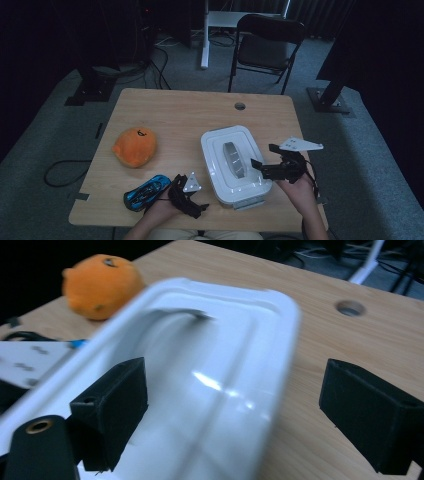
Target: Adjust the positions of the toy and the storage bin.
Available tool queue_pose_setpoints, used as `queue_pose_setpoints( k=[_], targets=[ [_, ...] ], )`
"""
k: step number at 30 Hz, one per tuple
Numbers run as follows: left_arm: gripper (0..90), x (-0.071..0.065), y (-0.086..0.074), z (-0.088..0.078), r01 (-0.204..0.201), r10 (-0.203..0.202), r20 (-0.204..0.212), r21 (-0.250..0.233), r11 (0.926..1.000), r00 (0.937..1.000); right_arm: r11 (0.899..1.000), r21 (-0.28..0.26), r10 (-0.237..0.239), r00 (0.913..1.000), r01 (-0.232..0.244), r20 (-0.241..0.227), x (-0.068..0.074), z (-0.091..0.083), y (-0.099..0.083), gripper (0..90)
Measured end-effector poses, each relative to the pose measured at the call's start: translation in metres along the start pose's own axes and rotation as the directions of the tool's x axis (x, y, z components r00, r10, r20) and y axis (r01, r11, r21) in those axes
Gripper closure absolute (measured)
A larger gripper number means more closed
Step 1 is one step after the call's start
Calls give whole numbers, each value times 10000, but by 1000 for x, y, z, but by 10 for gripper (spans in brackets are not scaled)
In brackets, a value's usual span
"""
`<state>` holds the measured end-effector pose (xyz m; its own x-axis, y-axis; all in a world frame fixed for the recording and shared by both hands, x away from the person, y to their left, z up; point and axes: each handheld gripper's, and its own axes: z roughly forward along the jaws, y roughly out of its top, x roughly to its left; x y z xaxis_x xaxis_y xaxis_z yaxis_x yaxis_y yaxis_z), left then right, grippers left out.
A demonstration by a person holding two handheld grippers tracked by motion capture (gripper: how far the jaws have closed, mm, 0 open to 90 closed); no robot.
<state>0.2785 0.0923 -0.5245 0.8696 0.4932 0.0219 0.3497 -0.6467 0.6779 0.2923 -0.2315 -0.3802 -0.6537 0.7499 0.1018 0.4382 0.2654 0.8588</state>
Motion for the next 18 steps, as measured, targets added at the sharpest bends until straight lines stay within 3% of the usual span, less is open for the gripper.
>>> queue_pose_setpoints(
  k=[6, 9, 13, 14, 18],
  targets=[
    [22, -2, -1, 0, 141, -141, -91, -25, 9999, 9999, 9982, 406, -442, 9988, 450, -201, 30, 13, 3, 118],
    [23, -2, -1, 0, 183, -184, -122, -34, 9998, 9998, 9973, 544, -490, 9985, 502, -230, 38, 19, 1, 121],
    [22, -3, -1, 0, 202, -202, -158, -43, 9998, 9997, 9948, 750, -692, 9976, 692, -16, 52, 29, -2, 177],
    [23, -3, -1, -1, 210, -211, -171, -41, 9998, 9996, 9947, 751, -723, 9972, 709, 167, 54, 30, -3, 234],
    [23, -3, -1, -1, 240, -241, -215, -39, 9997, 9995, 9927, 931, -809, 9958, 767, 428, 61, 37, -5, 321]
  ],
)
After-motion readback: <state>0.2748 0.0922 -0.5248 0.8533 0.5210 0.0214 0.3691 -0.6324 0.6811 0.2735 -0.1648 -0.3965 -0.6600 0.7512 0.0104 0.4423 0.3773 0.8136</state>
